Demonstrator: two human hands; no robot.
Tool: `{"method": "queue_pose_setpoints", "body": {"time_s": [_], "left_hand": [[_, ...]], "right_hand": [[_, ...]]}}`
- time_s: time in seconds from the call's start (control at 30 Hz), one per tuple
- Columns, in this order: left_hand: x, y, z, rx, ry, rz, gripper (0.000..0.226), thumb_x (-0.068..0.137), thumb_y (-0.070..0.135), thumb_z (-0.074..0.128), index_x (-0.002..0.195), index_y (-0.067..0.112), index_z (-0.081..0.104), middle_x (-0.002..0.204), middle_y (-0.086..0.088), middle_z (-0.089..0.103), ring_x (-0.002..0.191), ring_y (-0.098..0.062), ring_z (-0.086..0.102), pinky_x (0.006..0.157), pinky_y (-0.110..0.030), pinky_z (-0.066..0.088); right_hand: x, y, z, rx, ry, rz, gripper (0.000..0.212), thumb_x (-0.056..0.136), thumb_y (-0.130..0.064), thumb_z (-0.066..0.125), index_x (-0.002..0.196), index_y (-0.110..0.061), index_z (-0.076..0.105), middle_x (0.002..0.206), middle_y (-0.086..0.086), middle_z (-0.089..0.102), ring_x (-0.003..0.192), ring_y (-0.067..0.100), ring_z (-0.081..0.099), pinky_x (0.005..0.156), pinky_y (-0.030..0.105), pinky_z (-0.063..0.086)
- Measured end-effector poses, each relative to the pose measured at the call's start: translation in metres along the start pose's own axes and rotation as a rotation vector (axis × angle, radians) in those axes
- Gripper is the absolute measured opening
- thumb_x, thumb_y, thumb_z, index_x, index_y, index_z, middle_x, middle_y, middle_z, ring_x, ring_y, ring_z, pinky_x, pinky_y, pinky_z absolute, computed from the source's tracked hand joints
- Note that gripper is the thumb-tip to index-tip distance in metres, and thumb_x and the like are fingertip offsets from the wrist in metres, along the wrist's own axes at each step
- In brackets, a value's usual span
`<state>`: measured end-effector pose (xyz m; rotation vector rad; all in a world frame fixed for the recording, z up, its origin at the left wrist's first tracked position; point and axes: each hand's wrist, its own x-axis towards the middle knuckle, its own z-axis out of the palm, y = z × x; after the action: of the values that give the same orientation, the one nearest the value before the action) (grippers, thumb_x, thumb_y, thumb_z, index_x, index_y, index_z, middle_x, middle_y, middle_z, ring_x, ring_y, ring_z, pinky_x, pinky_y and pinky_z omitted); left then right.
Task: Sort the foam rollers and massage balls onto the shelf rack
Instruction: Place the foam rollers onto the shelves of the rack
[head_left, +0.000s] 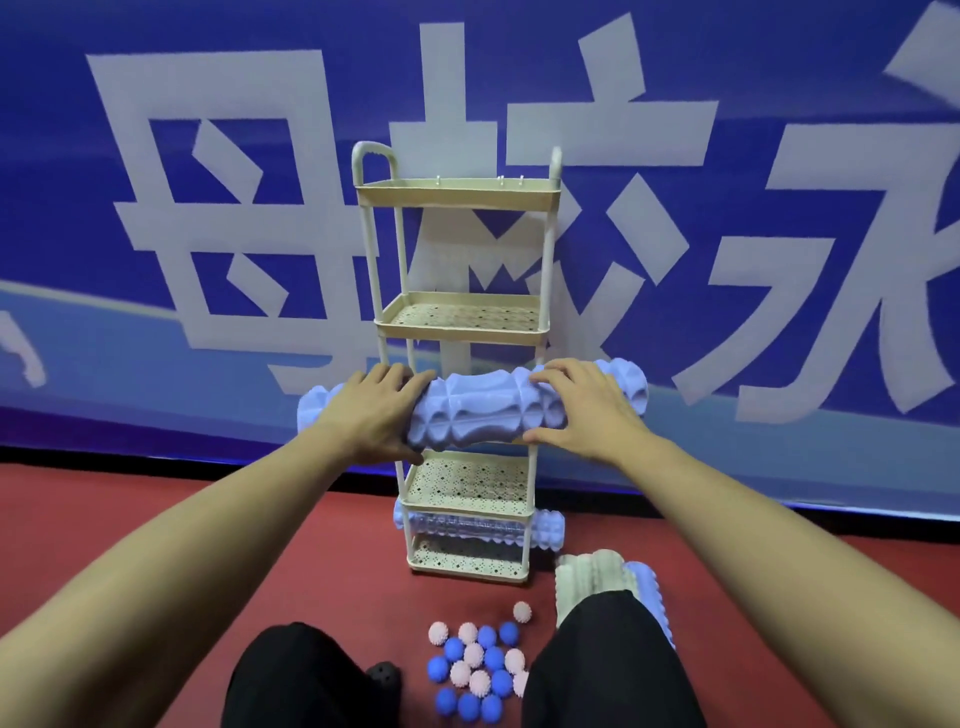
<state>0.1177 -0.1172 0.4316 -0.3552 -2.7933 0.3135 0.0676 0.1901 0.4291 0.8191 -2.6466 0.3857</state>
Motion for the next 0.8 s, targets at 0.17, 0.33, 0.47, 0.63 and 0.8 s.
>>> {"method": "queue_pose_setpoints", "body": {"time_s": [0.17,0.33,0.47,0.63,0.8], "left_hand": [[-0.005,-0.009,-0.003,0.114,0.122,0.109,0.110,0.059,0.072,0.074,0.148,0.019,0.039,0.127,-0.008,0.054,0.109,-0.031,0.056,0.086,-0.045,0.048],[-0.009,-0.021,0.001,0.159,0.154,0.155,0.106,0.061,0.066,0.076,0.149,0.018,0.041,0.131,-0.010,0.054,0.111,-0.032,0.055,0.087,-0.045,0.047],[-0.008,-0.023,0.017,0.112,0.111,0.149,0.107,0.057,0.060,0.081,0.149,0.023,0.041,0.132,-0.008,0.054,0.112,-0.032,0.057,0.089,-0.045,0.048],[-0.002,-0.027,0.051,0.044,0.030,0.107,0.110,0.056,0.059,0.084,0.151,0.025,0.039,0.139,-0.006,0.054,0.121,-0.030,0.056,0.098,-0.048,0.046],[0.005,-0.023,0.097,-0.050,0.068,0.025,0.094,0.069,0.055,0.080,0.149,0.023,0.041,0.140,-0.004,0.051,0.128,-0.032,0.050,0.109,-0.051,0.036]], "right_hand": [[0.001,0.023,-0.003,-0.117,-0.154,0.049,0.102,0.066,-0.080,0.070,0.150,-0.036,0.033,0.147,-0.007,0.046,0.136,0.021,0.042,0.113,0.040,0.031],[0.001,0.029,-0.009,-0.175,-0.332,0.040,0.111,0.060,-0.085,0.068,0.151,-0.037,0.028,0.136,-0.004,0.053,0.124,0.025,0.052,0.105,0.041,0.037],[-0.004,0.026,-0.003,-0.111,-0.400,0.048,0.098,0.061,-0.081,0.072,0.140,-0.039,0.034,0.129,-0.010,0.056,0.114,0.021,0.057,0.090,0.037,0.044],[-0.004,0.029,0.022,0.040,-0.484,0.136,0.086,0.061,-0.079,0.073,0.126,-0.041,0.033,0.110,-0.013,0.054,0.095,0.023,0.056,0.081,0.039,0.049],[-0.007,0.032,0.059,0.063,-0.466,0.192,0.081,0.064,-0.081,0.067,0.129,-0.045,0.034,0.115,-0.018,0.054,0.098,0.019,0.057,0.082,0.039,0.048]]}}
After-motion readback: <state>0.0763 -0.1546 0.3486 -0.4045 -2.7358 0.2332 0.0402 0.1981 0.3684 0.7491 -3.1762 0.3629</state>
